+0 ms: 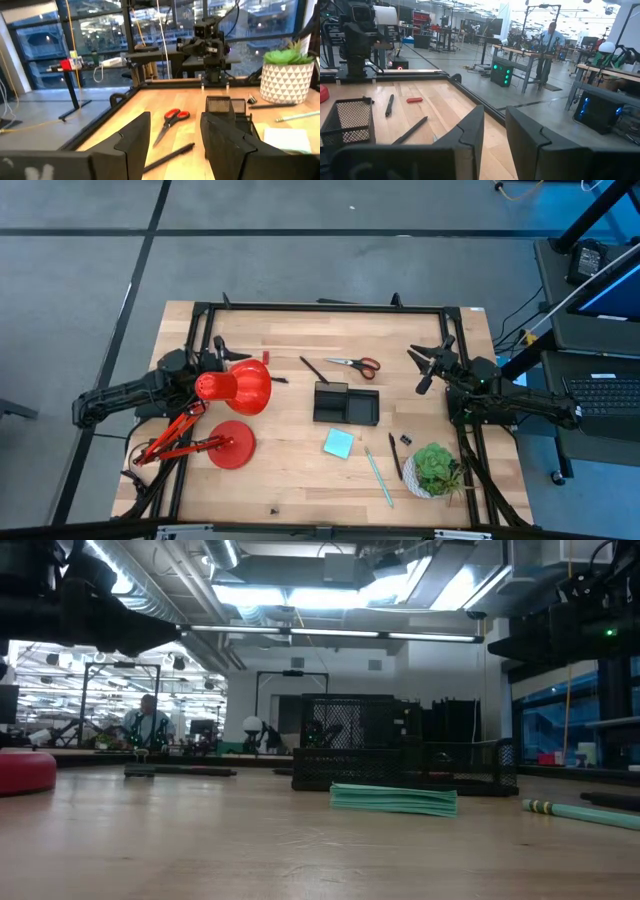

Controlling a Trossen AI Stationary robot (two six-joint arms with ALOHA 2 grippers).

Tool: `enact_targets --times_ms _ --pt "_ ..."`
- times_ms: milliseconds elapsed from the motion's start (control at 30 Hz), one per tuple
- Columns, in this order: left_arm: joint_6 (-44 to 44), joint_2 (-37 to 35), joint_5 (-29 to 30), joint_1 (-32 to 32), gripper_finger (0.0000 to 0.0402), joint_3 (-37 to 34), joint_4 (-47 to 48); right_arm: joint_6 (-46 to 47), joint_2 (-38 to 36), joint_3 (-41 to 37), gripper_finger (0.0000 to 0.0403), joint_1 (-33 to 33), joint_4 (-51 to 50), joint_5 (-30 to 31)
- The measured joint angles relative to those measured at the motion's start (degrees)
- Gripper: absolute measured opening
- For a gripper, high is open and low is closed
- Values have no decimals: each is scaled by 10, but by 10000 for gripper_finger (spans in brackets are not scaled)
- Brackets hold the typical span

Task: Pick and place office supplies into organizer
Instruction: Put the top left black binder clip into the black desk organizer

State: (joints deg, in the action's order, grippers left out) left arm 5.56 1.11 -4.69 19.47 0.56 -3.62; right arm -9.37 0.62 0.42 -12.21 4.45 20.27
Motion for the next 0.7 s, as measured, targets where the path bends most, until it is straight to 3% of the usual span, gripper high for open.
enact_targets --times_ms 300,533,700 --pt "64 107 1 -39 167 1 -98 0 0 0 84 0 1 0" --pt "101 249 56 -89 166 70 -83 0 0 0 84 0 22 0" --pt "109 348 77 -126 165 150 -11 1 0 0 84 0 16 0"
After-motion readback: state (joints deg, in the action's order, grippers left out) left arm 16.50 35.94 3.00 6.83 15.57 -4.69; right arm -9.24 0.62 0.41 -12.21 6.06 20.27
